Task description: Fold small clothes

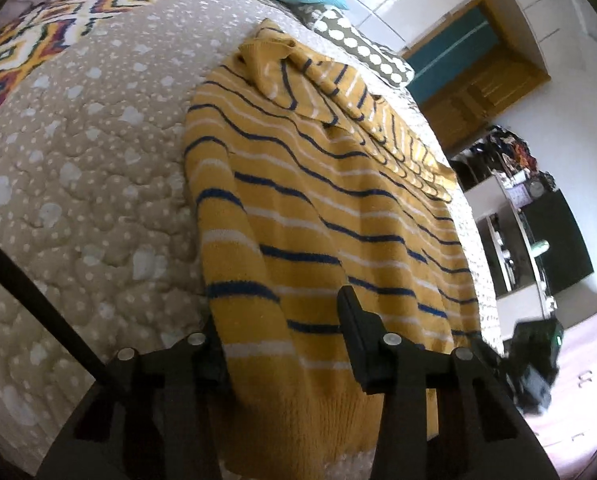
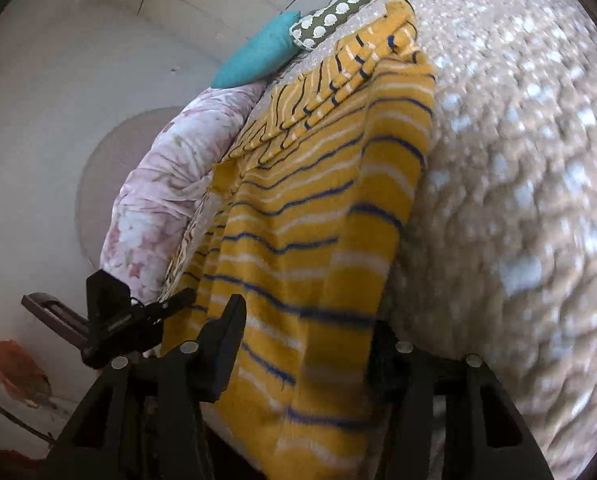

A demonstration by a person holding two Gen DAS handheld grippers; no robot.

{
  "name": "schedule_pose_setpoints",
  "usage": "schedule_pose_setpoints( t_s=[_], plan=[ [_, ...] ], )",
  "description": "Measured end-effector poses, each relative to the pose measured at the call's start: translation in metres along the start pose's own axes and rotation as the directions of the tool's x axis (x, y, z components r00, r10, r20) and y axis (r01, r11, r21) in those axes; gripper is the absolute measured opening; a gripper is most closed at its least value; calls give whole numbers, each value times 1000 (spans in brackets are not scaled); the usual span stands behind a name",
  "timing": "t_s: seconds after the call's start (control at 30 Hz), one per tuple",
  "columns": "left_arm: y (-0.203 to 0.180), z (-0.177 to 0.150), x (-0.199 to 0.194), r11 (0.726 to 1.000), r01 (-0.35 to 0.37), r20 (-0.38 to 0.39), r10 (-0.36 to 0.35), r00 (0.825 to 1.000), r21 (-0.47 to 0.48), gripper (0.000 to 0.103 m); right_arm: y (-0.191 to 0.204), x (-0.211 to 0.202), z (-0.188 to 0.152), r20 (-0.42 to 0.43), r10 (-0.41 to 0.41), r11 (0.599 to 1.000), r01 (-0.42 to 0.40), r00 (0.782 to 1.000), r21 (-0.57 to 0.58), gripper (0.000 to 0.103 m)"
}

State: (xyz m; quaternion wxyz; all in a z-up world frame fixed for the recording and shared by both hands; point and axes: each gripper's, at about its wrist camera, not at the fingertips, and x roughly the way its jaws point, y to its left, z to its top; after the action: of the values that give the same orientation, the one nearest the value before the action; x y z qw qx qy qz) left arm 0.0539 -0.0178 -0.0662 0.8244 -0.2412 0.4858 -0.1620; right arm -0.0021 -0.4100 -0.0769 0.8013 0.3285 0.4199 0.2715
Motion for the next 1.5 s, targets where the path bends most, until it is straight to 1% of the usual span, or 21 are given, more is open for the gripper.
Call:
schedule_pose_setpoints(
  t_s=[0.13,0.17,0.2,0.23,0.27,0.3,0.47,0.6,0.63,0.77,0.8,0.83,0.97,1.07,1.13,1.2,1.27,1.3,1.37,1.43,1.5],
  plan=[
    [-12,0,5,997,-79,-2,79,997,21,40,9,0,-21,2,-24,1000,24,1000,-1,47],
    [-16,1,7,993,-117,-1,117,993,31,23,11,2,-24,14,-44,999,44,999,8,42],
    [-20,0,8,983,-180,-5,180,984,39,11,12,3,-27,24,-68,998,67,997,17,32],
    [-20,-1,6,982,-186,-13,186,982,29,8,13,5,-28,29,-103,994,103,994,20,25],
    [-18,-2,2,983,-181,-11,181,983,14,7,12,6,-27,24,-114,993,113,993,24,14],
    [-19,-3,-4,984,-180,-6,180,984,0,7,11,3,-26,23,-98,995,97,995,37,12],
    [-34,-23,-55,990,-141,56,140,989,8,7,10,-35,-24,41,-46,998,44,998,50,8],
    [-45,-60,-82,997,-66,40,64,997,41,7,14,-76,-54,16,-12,1000,12,1000,11,8],
    [-46,-70,-84,996,-72,34,70,997,58,7,16,-82,-64,0,-16,1000,16,1000,-9,8],
    [-43,-102,-70,975,-176,-11,179,984,135,7,18,-84,-95,-59,-104,993,101,993,-56,8],
    [-41,-104,-67,972,-191,-19,195,981,138,7,18,-83,-96,-62,-113,992,109,992,-61,8],
    [-36,-102,-67,976,-181,-26,185,982,124,7,20,-82,-93,-59,-116,991,112,992,-67,8],
    [-33,-79,-84,991,-106,25,104,994,86,7,30,-80,-62,-11,-74,992,73,997,-105,8],
    [-41,-43,-91,996,-61,67,57,996,63,7,25,-68,-23,47,-39,990,45,998,-132,8],
    [-48,-3,-86,999,-37,101,33,994,40,7,11,-53,11,97,-21,990,34,995,-135,8],
    [-56,34,-76,999,-42,136,39,990,23,7,19,-48,49,171,-20,991,42,985,-127,8],
    [-62,78,-59,998,-61,162,58,985,12,8,25,-41,79,214,-9,994,33,977,-106,8],
    [-65,104,-43,996,-87,167,85,982,8,8,29,-33,97,234,-19,994,43,972,-97,9],
    [-65,136,-18,992,-125,154,124,980,-6,8,31,-12,128,259,-81,991,105,963,-80,9],
    [-62,165,18,989,-149,87,150,985,-20,8,23,10,152,248,-153,985,169,957,-45,11],
    [-58,180,42,985,-172,34,173,984,-33,9,7,30,169,212,-214,975,220,953,-3,12]
  ],
)
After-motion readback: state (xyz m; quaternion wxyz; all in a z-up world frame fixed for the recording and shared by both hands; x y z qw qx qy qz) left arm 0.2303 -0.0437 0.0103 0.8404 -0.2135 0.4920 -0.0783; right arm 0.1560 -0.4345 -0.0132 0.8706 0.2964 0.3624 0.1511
